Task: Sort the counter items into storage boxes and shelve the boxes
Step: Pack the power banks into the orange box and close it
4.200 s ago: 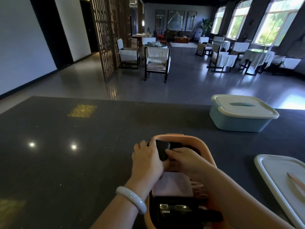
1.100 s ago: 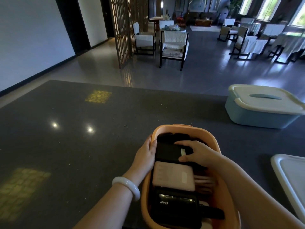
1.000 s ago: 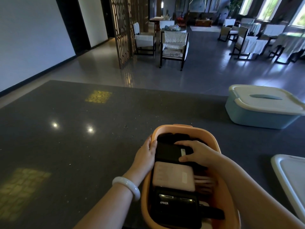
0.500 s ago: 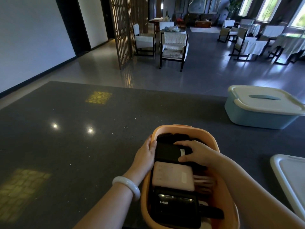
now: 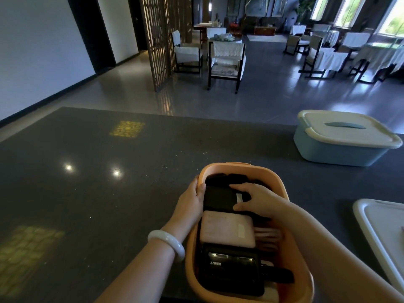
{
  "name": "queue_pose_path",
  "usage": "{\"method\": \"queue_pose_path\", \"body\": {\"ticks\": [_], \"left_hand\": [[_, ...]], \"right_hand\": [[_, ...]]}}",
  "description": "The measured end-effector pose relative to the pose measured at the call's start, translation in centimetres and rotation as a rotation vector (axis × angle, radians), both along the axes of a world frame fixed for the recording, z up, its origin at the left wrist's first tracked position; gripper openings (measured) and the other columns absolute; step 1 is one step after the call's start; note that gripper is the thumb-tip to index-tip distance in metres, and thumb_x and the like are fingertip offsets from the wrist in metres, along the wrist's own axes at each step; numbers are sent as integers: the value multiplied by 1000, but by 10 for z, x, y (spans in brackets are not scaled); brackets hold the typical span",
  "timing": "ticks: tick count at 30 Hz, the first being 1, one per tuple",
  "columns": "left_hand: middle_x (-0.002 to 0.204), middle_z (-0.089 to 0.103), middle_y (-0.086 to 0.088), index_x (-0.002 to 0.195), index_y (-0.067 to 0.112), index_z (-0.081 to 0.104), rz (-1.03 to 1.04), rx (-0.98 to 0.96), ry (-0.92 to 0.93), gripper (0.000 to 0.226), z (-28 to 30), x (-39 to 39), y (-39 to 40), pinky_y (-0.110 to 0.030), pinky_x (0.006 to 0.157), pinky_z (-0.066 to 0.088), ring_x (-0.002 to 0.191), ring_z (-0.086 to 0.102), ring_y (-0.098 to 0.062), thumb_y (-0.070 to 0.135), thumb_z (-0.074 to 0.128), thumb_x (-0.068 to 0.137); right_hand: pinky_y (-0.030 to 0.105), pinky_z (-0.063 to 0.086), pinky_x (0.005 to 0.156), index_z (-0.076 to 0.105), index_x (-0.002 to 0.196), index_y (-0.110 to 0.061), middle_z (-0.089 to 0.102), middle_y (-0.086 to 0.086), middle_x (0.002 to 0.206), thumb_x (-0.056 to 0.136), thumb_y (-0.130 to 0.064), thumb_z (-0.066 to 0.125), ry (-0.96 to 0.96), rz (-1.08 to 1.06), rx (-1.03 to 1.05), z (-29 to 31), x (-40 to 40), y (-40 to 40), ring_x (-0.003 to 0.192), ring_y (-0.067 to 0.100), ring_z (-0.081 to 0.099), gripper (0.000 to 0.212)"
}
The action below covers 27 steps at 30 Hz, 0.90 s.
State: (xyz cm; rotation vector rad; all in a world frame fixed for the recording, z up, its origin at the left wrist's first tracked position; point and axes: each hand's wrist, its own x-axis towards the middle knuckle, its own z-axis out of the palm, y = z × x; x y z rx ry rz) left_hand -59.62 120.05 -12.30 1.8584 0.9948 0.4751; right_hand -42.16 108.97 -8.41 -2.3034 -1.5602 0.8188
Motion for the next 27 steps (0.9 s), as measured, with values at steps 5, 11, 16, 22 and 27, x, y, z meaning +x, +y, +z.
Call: {"method": "queue_pose_path", "body": {"ticks": [5, 11, 16, 22, 27], "left_hand": [[95, 49, 27, 145, 30, 33, -3, -37, -3, 48, 0, -2, 0, -9, 59, 37, 80, 48, 15, 48, 30, 101], [140, 50, -3, 150, 21, 28, 36, 15, 58, 53, -6, 4, 2, -15, 83, 32, 121, 50, -12, 45, 28, 102], [144, 47, -5, 150, 19, 28, 32, 17, 61, 54, -7, 5, 2, -19, 87, 29, 130, 46, -19, 44, 28, 102], [138, 52, -3, 150, 20, 27, 33, 23, 64, 54, -6, 5, 1, -16, 78, 33, 116, 52, -11, 45, 28, 102], [122, 57, 3, 148, 23, 31, 35, 34, 83, 52, -4, 4, 0, -8, 55, 29, 81, 43, 4, 47, 27, 102]], "right_hand": [[33, 21, 116, 24, 151, -25, 22, -7, 156, 87, -30, 67, -105, -76, 113, 1, -21, -28, 143, 15, 20, 77], [23, 42, 90, 50, 117, -35, 42, -16, 118, 79, -42, 70, -130, -113, -12, -1, -28, -73, 106, 2, 41, 44], [20, 48, 82, 56, 117, -35, 54, -19, 106, 78, -33, 73, 29, -78, -57, 3, -26, -70, 96, 0, 54, 43], [22, 46, 88, 53, 120, -37, 51, -19, 115, 80, -36, 72, 3, -46, -32, 3, -29, -75, 101, -1, 52, 44], [33, 36, 106, 30, 141, -41, 42, -18, 131, 70, -40, 77, -147, 71, -109, 9, -30, -87, 122, 4, 37, 85]]}}
